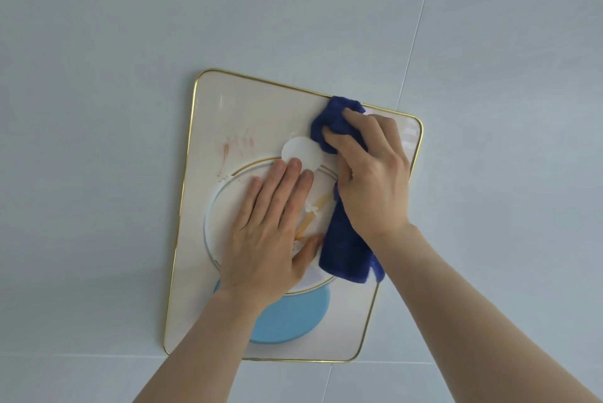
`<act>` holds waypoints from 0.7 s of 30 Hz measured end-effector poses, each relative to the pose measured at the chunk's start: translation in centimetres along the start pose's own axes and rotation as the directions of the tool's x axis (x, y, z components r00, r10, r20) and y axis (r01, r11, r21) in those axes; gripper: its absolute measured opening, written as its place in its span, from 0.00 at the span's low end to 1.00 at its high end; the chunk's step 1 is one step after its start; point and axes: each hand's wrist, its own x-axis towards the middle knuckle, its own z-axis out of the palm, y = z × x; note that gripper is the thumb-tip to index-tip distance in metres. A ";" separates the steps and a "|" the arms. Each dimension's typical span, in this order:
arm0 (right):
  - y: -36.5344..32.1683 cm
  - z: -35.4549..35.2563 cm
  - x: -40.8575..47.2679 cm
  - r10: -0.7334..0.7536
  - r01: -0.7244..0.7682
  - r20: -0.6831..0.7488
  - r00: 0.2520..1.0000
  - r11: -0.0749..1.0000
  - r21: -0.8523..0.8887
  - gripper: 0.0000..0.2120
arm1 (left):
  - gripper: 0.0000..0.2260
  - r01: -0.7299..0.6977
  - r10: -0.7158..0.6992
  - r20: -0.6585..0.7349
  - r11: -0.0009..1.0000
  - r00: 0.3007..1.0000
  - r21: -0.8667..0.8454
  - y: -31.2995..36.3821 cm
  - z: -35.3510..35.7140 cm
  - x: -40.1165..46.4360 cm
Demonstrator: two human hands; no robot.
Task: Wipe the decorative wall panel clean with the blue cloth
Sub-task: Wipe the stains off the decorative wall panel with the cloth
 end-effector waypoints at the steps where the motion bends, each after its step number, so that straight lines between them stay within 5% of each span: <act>1: 0.0 -0.1 -0.4 -0.006 0.006 -0.002 1.000 1.000 -0.006 0.17 | 0.35 -0.001 0.001 -0.008 1.000 1.000 -0.010 0.0 0.0 0.0; 14: 0.0 -2.3 -5.9 -0.014 0.014 0.162 0.987 1.000 -0.002 0.18 | 0.38 0.042 -0.042 0.007 0.997 0.999 -0.060 0.5 -1.2 0.1; 21: 0.3 -5.3 -7.2 0.048 -0.063 0.385 0.922 0.998 0.028 0.14 | 0.41 0.030 -0.021 0.092 0.994 0.996 -0.105 0.5 -3.7 0.2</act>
